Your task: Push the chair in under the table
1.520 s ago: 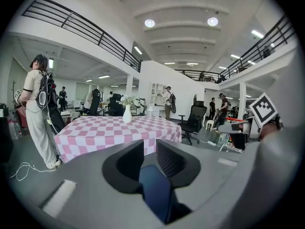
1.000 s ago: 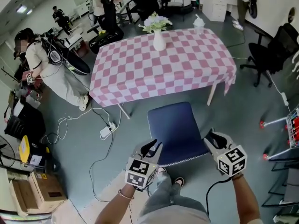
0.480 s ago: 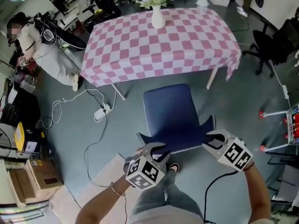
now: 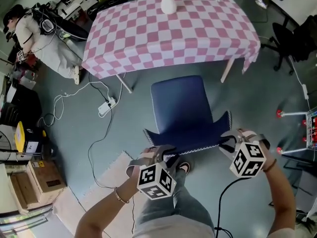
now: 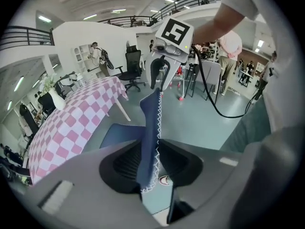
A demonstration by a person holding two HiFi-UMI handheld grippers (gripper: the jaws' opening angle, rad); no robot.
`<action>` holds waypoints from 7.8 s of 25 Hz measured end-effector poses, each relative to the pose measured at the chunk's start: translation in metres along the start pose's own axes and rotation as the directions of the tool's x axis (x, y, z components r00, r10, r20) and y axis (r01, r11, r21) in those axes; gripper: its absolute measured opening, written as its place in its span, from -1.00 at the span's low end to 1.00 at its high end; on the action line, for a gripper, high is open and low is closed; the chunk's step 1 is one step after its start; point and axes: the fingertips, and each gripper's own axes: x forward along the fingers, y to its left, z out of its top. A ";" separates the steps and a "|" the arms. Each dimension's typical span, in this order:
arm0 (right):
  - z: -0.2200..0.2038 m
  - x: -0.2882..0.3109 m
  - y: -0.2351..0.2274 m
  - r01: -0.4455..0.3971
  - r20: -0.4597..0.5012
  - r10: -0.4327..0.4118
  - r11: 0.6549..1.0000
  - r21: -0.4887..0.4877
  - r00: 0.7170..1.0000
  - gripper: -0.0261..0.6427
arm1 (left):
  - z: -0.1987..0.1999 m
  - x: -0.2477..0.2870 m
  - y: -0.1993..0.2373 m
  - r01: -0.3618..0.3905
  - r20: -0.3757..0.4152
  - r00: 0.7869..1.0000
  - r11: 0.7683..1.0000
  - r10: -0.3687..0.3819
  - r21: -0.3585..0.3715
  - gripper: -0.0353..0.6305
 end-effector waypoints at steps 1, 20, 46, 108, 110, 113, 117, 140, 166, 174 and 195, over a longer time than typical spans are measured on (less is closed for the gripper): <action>0.000 0.001 0.002 -0.012 -0.014 0.012 1.000 -0.012 1.000 -0.60 | 0.000 -0.001 -0.001 -0.001 -0.003 1.000 1.000 0.001 0.008 -0.54; -0.018 0.042 0.000 0.059 -0.277 -0.101 0.986 -0.158 0.955 -0.61 | -0.025 0.040 -0.006 0.013 -0.150 0.989 0.999 -0.006 0.047 -0.59; -0.017 0.047 -0.008 0.063 -0.218 -0.064 0.998 -0.010 0.974 -0.65 | -0.018 0.042 -0.003 0.087 -0.148 0.985 0.996 -0.085 0.005 -0.63; 0.098 0.129 -0.256 0.206 -0.163 -0.195 0.977 0.056 0.967 -0.64 | -0.066 0.071 0.295 -0.204 -0.174 0.965 0.978 0.194 -0.039 -0.58; 0.101 0.131 -0.262 0.208 -0.162 -0.197 0.976 0.056 0.967 -0.64 | -0.068 0.072 0.304 -0.212 -0.178 0.963 0.977 0.202 -0.038 -0.58; 0.105 0.133 -0.271 0.214 -0.160 -0.202 0.975 0.059 0.966 -0.64 | -0.069 0.074 0.315 -0.218 -0.180 0.961 0.975 0.208 -0.033 -0.57; 0.105 0.138 -0.287 0.236 -0.166 -0.222 0.969 0.071 0.961 -0.64 | -0.068 0.081 0.334 -0.242 -0.183 0.955 0.970 0.235 -0.018 -0.57; 0.112 0.146 -0.315 0.178 -0.154 -0.166 0.982 0.063 0.974 -0.64 | -0.069 0.090 0.366 -0.177 -0.181 0.968 0.984 0.172 -0.009 -0.53; 0.157 0.030 -0.298 0.217 0.287 -0.364 0.873 0.438 0.886 -0.47 | -0.010 -0.025 0.345 -0.213 0.129 0.953 0.911 0.273 -0.354 -0.29; 0.175 -0.087 -0.281 0.236 0.389 -0.756 0.570 0.787 0.526 -0.48 | 0.028 -0.141 0.347 -0.313 0.305 0.704 0.666 0.641 -0.677 -0.41; 0.161 -0.180 -0.183 0.166 0.251 -0.931 0.301 0.939 0.266 -0.89 | 0.014 -0.252 0.266 -0.427 0.260 0.374 0.414 0.890 -0.804 -0.89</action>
